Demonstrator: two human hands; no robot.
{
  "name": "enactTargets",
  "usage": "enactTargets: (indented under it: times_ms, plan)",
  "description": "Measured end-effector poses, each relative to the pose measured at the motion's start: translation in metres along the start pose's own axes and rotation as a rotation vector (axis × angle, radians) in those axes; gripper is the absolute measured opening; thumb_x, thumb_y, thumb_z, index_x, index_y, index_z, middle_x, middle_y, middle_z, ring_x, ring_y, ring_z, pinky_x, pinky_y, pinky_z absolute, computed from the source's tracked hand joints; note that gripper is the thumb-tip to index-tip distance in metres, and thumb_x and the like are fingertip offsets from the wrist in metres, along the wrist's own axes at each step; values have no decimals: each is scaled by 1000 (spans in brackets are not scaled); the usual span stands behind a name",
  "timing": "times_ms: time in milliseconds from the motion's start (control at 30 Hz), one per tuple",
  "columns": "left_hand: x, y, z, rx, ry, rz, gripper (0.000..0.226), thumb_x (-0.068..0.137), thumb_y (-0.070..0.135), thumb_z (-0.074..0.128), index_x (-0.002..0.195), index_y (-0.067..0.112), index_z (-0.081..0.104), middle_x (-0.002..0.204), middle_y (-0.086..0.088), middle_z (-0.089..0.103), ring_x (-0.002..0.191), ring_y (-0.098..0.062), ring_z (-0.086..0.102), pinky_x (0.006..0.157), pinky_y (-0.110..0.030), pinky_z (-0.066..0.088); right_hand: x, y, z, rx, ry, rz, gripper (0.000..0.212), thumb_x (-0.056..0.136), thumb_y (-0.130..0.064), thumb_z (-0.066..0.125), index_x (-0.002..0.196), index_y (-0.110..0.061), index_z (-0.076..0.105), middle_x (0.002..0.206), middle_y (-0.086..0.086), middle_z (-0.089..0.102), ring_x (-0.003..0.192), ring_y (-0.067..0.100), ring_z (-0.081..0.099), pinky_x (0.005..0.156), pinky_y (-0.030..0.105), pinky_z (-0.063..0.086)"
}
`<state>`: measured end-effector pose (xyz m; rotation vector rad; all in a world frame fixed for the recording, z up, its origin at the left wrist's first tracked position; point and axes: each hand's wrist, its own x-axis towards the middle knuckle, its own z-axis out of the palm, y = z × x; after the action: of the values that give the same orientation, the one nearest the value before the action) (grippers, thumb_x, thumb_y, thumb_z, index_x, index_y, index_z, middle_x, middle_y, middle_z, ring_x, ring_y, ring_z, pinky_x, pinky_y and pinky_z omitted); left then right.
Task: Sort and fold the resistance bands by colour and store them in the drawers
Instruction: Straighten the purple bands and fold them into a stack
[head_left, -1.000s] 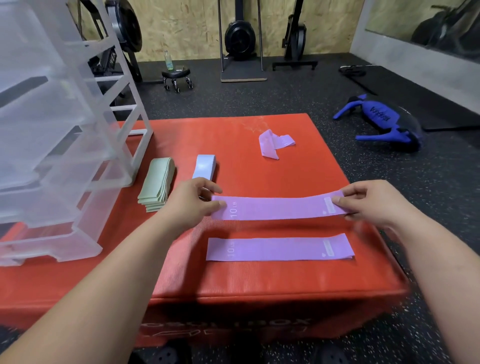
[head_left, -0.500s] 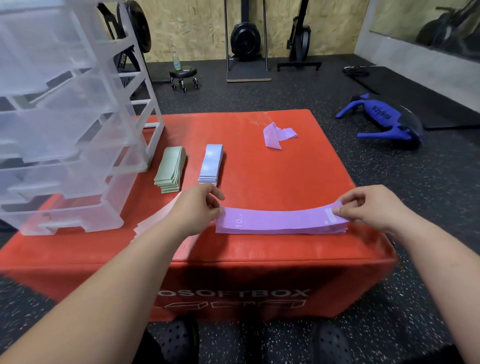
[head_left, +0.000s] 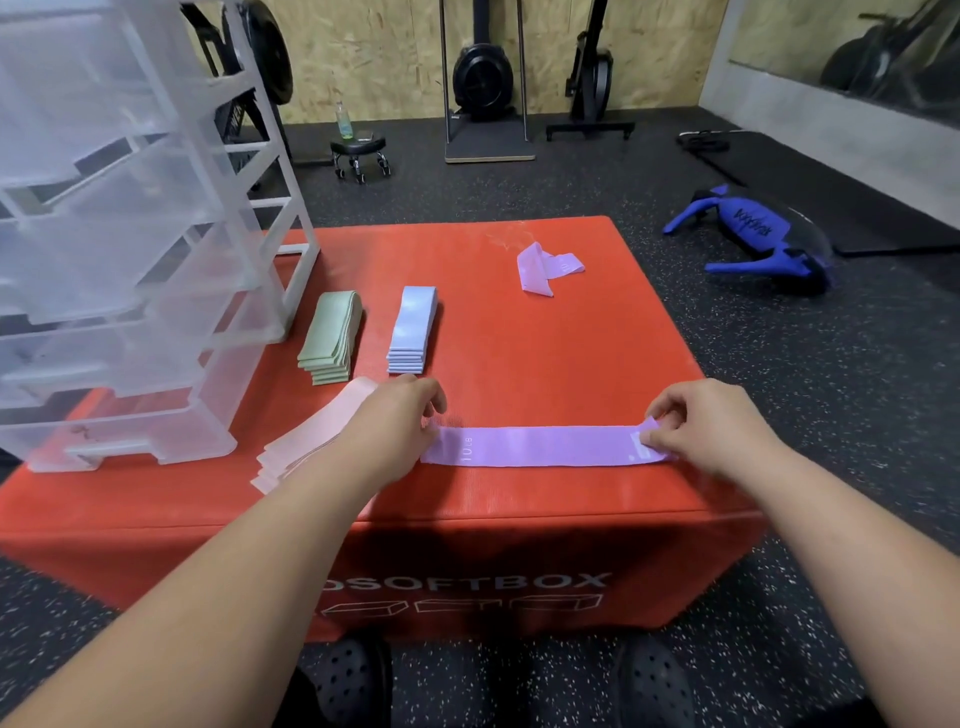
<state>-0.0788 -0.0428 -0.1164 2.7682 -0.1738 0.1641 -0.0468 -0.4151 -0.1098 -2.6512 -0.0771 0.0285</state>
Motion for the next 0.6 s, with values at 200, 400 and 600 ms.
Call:
enactTargets:
  times_ms: [200, 400, 600]
  plan:
    - [5, -3, 1, 66, -14, 65, 27, 88, 21, 75, 113, 28, 67, 110, 8, 63, 87, -12, 60, 76, -29, 42, 6, -1, -1, -134, -4, -87, 41, 67, -40, 93, 102, -35, 73, 92, -7, 62, 83, 15, 62, 85, 36, 53]
    - [1, -11, -6, 21, -245, 243, 59, 76, 52, 89, 127, 36, 64, 123, 16, 59, 104, -3, 58, 92, -26, 45, 3, 10, -11, -195, -294, -309, 73, 58, -46, 96, 126, -38, 69, 123, -20, 62, 113, 5, 59, 103, 30, 47]
    - [-2, -10, -11, 131, -151, 249, 51, 80, 47, 86, 127, 37, 67, 121, 19, 69, 109, -3, 66, 76, -8, 33, 1, 15, -13, -131, -222, -288, 56, 65, -26, 97, 115, -38, 74, 106, -21, 69, 96, -1, 62, 86, 17, 46]
